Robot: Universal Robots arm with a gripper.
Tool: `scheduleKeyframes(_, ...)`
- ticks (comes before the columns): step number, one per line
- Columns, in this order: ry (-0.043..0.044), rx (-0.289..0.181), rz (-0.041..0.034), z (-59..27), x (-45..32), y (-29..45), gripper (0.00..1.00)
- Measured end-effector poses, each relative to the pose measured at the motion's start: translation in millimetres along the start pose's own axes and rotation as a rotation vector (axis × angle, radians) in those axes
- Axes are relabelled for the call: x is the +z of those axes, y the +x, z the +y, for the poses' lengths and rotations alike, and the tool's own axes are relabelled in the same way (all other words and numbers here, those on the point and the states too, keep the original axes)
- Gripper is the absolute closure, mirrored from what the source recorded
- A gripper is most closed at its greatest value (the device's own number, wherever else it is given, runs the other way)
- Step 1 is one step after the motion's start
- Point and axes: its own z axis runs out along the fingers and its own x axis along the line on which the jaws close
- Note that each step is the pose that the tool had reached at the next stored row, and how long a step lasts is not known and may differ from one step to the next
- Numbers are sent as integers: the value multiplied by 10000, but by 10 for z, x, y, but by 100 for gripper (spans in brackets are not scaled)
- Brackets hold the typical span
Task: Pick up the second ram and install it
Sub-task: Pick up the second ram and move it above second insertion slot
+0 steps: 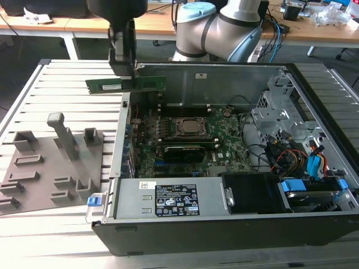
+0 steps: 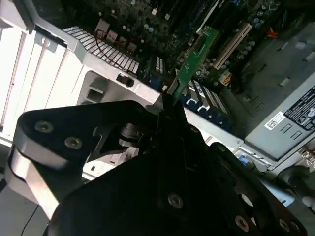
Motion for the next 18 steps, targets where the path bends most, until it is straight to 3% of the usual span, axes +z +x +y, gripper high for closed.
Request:
scheduleKeyframes(1,-3,-1,1,-112,-2,4,86)
scheduleKeyframes(4,-17,-1,-1,-258,-2,10,86)
scheduleKeyframes(7,-61,0,-1,-569,-3,20,86)
scheduleKeyframes(10,-100,17,-17,-801,14,28,86)
scheduleKeyframes(14,-88,602,-84,-823,54,29,86)
scheduleKeyframes(18,-132,703,-113,-1065,131,21,86)
